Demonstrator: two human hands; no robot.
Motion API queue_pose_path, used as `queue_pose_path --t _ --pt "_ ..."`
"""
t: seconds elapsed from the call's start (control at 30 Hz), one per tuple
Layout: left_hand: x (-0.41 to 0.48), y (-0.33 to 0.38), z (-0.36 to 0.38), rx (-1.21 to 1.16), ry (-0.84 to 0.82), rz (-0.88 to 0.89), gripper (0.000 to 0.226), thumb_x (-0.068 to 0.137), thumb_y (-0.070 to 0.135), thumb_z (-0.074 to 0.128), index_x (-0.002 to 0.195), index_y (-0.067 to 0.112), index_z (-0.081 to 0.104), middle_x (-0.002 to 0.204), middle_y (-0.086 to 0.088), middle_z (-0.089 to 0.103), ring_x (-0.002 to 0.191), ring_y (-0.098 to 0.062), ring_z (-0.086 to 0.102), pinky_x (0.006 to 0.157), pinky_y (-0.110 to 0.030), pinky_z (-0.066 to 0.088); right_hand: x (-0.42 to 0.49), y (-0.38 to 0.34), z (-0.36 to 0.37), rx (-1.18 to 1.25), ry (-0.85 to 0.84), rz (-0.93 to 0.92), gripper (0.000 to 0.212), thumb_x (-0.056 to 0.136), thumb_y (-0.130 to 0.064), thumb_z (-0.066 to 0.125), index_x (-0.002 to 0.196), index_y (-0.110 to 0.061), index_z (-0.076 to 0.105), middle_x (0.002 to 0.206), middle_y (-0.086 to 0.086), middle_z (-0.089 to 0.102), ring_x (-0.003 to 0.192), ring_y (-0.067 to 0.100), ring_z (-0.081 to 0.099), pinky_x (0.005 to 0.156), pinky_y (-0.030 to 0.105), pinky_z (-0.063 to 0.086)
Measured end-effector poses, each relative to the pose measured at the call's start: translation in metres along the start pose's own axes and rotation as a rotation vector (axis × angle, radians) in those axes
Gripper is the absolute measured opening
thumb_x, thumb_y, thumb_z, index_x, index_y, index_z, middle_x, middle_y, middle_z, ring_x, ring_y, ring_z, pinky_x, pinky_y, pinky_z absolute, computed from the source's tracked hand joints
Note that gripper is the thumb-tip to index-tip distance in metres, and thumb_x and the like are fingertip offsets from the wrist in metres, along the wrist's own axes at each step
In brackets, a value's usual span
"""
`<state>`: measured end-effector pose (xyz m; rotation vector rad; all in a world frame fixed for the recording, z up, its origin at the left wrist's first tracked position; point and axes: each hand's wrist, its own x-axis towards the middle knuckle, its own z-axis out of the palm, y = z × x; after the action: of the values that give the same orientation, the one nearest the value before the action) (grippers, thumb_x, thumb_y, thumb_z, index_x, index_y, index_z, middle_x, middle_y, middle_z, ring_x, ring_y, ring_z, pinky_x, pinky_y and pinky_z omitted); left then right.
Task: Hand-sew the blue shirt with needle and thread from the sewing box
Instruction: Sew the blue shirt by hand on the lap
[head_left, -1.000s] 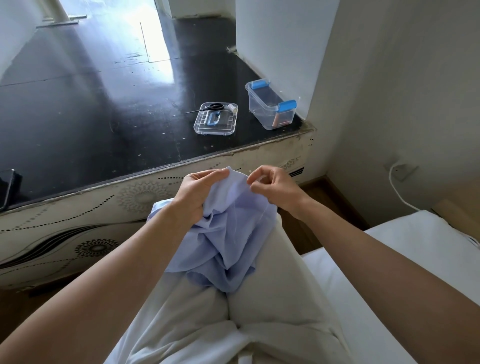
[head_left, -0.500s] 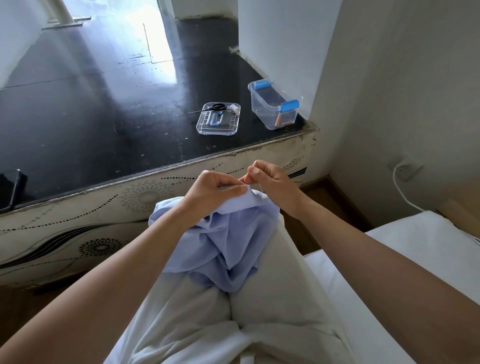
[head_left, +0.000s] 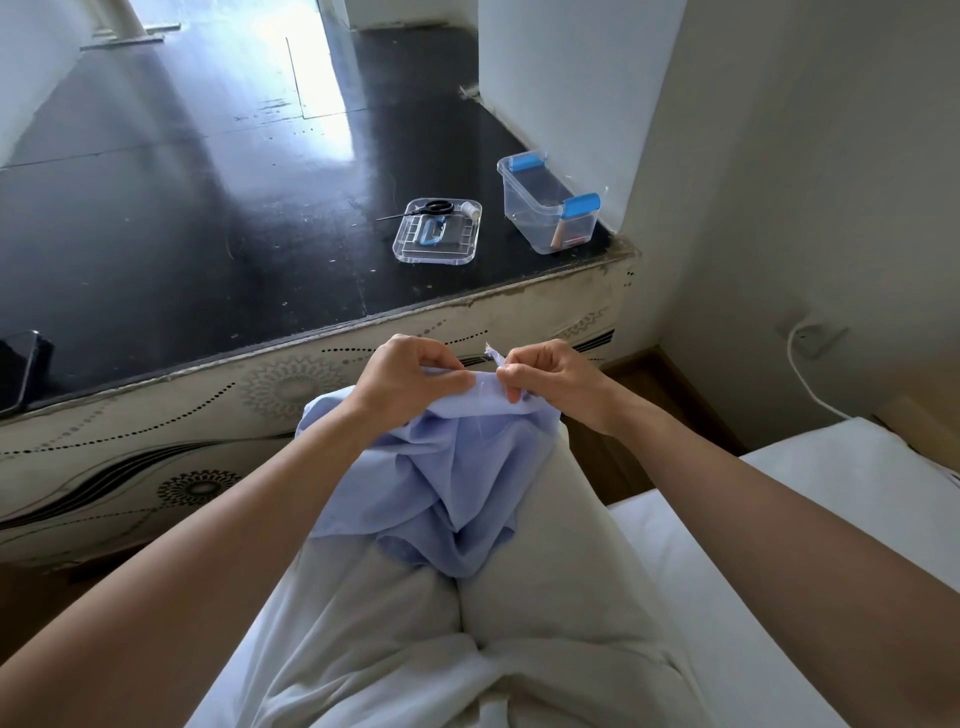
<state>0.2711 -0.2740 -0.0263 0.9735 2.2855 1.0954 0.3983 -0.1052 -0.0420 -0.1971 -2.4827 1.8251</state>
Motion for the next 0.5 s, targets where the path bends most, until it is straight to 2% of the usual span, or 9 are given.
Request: queue_pose_path --t 0.1,0.17,0.3,0.37,0.43,0.5 --pt "-0.0002 -0.0005 -0.0013 -0.043 -0.010 0.003 0.013 0.074 0.030 0.072 0.075 0.017 0.076 0.074 -0.010 0.071 0.068 -0.012 0.057 0.062 -0.030 0.050 -0.0006 0.0033 -0.0001 0.013 -0.037 0.001 0.035 0.093 -0.033 0.054 0.062 -0.016 0.060 0.073 0.023 0.049 0.073 0.022 0.050 0.068 0.020 0.045" --pt "0.0004 -0.0006 -0.0006 -0.029 -0.024 0.010 0.008 0.081 0.021 0.072 0.078 0.014 0.076 0.079 -0.012 0.072 0.070 -0.013 0.058 0.065 -0.032 0.052 -0.0008 0.0072 -0.0007 0.020 -0.057 0.005 0.037 0.094 -0.033 0.055 0.060 -0.019 0.060 0.078 0.026 0.047 0.075 0.025 0.050 0.069 0.021 0.045" --pt "-0.0016 0.0020 0.0013 -0.065 -0.049 -0.003 0.010 0.088 0.013 0.067 0.084 0.010 0.076 0.079 -0.008 0.071 0.070 -0.007 0.057 0.064 -0.022 0.048 -0.0025 0.0070 -0.0019 0.047 -0.057 0.019 0.041 0.092 -0.033 0.055 0.052 -0.025 0.058 0.080 0.024 0.045 0.077 0.025 0.049 0.069 0.020 0.045" --pt "-0.0029 0.0032 0.0006 -0.104 -0.062 -0.023 0.011 0.089 0.012 0.065 0.085 0.010 0.076 0.074 -0.001 0.068 0.066 -0.002 0.056 0.061 -0.015 0.047 -0.0028 0.0062 -0.0027 0.061 -0.057 0.026 0.040 0.093 -0.031 0.053 0.054 -0.019 0.057 0.080 0.025 0.044 0.076 0.026 0.048 0.068 0.023 0.044" --pt "-0.0032 0.0047 0.0003 -0.139 -0.064 -0.025 0.013 0.089 0.010 0.064 0.083 0.010 0.076 0.069 0.005 0.066 0.064 0.000 0.055 0.060 -0.014 0.046 -0.0025 0.0070 -0.0035 0.061 -0.072 0.031 0.041 0.093 -0.030 0.052 0.060 -0.007 0.054 0.080 0.028 0.044 0.076 0.029 0.048 0.067 0.025 0.044" --pt "-0.0032 0.0059 0.0017 -0.172 -0.052 -0.034 0.015 0.090 0.010 0.063 0.081 0.009 0.075 0.064 0.007 0.063 0.061 0.000 0.053 0.057 -0.014 0.044 -0.0027 0.0079 -0.0037 0.062 -0.089 0.039 0.041 0.095 -0.029 0.053 0.063 -0.004 0.053 0.080 0.030 0.043 0.075 0.033 0.047 0.066 0.026 0.044"
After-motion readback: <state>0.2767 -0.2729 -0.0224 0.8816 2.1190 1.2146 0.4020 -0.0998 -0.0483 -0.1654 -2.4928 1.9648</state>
